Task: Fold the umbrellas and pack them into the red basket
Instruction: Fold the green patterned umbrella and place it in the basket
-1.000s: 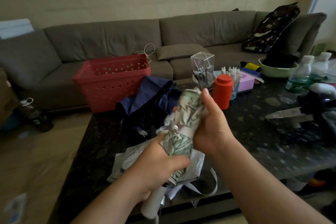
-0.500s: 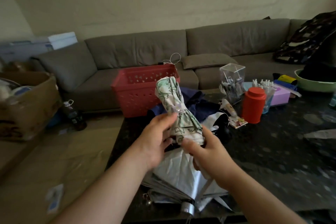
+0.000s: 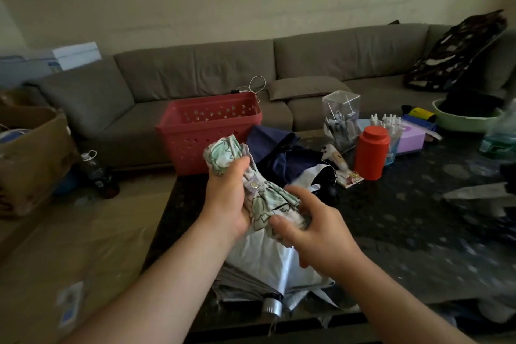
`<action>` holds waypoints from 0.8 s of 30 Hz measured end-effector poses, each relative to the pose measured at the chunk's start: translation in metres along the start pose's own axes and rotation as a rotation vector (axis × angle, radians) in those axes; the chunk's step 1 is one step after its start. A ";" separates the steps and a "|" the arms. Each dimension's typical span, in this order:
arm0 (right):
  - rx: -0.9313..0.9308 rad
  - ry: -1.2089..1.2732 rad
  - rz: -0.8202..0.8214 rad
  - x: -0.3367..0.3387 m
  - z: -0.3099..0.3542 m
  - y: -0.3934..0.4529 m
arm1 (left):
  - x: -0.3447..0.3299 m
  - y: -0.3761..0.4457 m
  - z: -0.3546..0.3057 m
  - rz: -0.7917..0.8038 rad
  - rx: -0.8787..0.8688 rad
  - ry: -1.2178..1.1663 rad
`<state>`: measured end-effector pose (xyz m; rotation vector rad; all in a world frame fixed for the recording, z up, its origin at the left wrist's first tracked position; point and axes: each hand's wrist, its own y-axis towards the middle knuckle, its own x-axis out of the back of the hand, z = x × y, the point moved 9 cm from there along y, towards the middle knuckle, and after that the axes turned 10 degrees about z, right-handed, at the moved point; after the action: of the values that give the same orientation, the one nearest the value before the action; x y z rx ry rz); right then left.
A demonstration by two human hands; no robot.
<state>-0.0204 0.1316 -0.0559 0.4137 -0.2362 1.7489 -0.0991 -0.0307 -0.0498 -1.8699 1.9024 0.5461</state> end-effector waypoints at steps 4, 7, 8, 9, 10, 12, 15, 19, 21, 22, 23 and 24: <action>0.007 -0.005 0.076 -0.002 -0.003 0.003 | 0.006 0.002 0.015 -0.023 0.076 -0.022; -0.034 -0.020 0.144 -0.006 -0.010 0.006 | 0.015 0.010 0.022 0.006 0.165 -0.048; -0.061 -0.037 0.153 -0.008 -0.013 0.008 | 0.018 0.014 0.022 0.002 0.173 -0.056; -0.091 -0.058 0.155 -0.009 -0.018 0.011 | 0.021 0.018 0.019 -0.002 0.172 -0.063; -0.121 -0.067 0.156 -0.011 -0.021 0.016 | 0.023 0.022 0.015 -0.008 0.160 -0.066; -0.186 0.018 0.143 -0.016 -0.031 0.031 | 0.026 0.031 0.006 -0.024 0.143 -0.064; -0.197 0.007 0.117 -0.013 -0.031 0.065 | 0.029 0.052 -0.008 -0.005 0.179 -0.070; -0.134 -0.281 0.141 0.014 -0.001 0.125 | 0.051 0.093 -0.039 0.010 0.207 0.089; -0.100 -0.439 0.175 0.026 0.019 0.170 | 0.067 0.124 -0.065 0.026 0.196 0.194; -0.066 -0.508 0.166 0.032 0.031 0.196 | 0.073 0.141 -0.079 0.037 0.179 0.232; -0.014 -0.556 0.150 0.037 0.046 0.221 | 0.080 0.159 -0.095 0.044 0.145 0.270; 0.037 -0.598 0.134 0.040 0.061 0.246 | 0.088 0.178 -0.111 0.046 0.103 0.302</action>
<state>-0.2578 0.0907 0.0319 0.9635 -0.6696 1.7228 -0.2803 -0.1617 -0.0069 -1.9341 2.1216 0.1808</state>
